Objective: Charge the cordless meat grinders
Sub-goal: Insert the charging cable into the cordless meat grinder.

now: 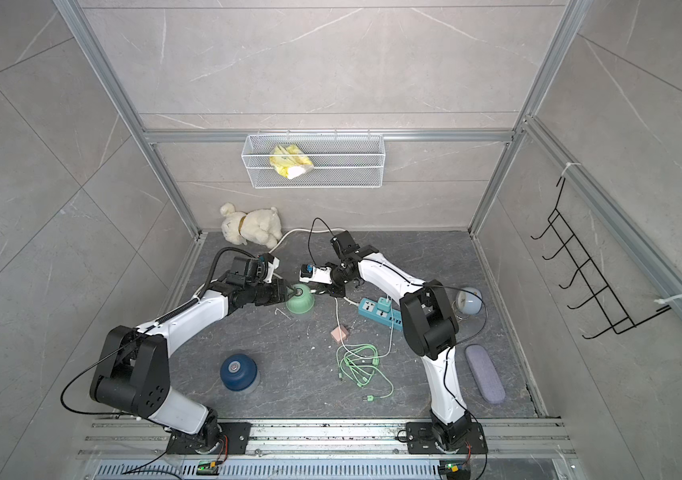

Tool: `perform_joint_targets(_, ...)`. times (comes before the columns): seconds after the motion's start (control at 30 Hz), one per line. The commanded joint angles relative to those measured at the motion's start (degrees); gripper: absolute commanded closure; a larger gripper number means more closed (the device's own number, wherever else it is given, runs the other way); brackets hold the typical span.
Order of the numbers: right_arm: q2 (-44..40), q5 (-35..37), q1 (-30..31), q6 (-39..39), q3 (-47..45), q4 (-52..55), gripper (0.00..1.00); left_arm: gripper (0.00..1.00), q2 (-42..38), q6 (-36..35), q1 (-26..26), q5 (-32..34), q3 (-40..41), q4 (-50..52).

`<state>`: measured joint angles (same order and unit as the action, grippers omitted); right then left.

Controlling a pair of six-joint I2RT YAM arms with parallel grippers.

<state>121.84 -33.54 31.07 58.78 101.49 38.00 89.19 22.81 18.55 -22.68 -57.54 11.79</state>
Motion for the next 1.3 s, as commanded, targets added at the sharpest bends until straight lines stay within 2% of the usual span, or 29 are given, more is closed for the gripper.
perform_joint_targets(0.0, 1.1, -0.2, 0.7, 0.3, 1.7, 2.1, 0.88, 0.49, 0.9, -1.6, 0.1, -2.0, -2.3, 0.9)
perform_joint_targets(0.67, 0.9, 0.1, 2.4, -2.4, 3.8, 2.5, 0.95, 0.51, 3.9, -4.2, 2.6, -2.7, -5.5, 2.9)
perform_joint_targets(1.27, 0.8, -3.1, 3.6, -7.2, 4.9, -1.4, 0.96, 0.53, 4.9, -1.3, 5.4, -3.7, -4.5, 0.1)
